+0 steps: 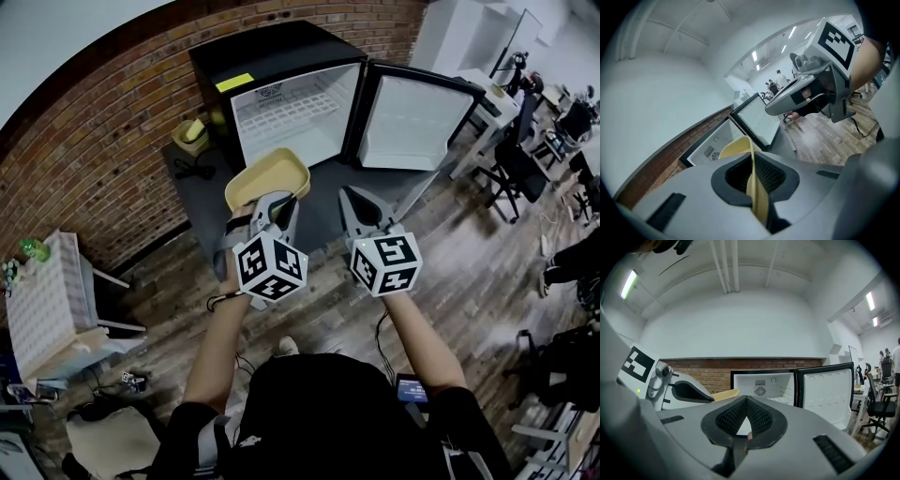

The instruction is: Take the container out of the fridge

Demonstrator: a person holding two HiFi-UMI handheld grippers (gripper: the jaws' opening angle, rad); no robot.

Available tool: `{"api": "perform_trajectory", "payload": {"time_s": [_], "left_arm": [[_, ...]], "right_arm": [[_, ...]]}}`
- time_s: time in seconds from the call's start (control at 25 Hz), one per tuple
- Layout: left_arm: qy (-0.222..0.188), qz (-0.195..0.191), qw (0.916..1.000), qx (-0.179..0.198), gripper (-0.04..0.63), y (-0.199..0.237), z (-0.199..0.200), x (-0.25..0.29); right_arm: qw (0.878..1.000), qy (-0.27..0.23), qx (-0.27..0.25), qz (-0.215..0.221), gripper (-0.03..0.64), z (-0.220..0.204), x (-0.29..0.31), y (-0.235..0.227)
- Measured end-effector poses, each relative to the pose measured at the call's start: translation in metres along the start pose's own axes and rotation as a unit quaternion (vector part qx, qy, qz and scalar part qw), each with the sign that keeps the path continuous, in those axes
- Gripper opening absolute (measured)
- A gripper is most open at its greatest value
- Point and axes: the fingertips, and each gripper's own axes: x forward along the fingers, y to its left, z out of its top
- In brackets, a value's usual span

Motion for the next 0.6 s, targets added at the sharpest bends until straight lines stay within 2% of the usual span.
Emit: {"api": "perform_trajectory", "payload": {"time_s": [0.6], "left_arm": [[0.004,0.007,0.9999,0.007,0.032,-0.048,0.054,-0.006]], "right_arm": [[1.000,-0.008,0.012,0.011,0.037,-0.005,-0.059,-0.032]]}}
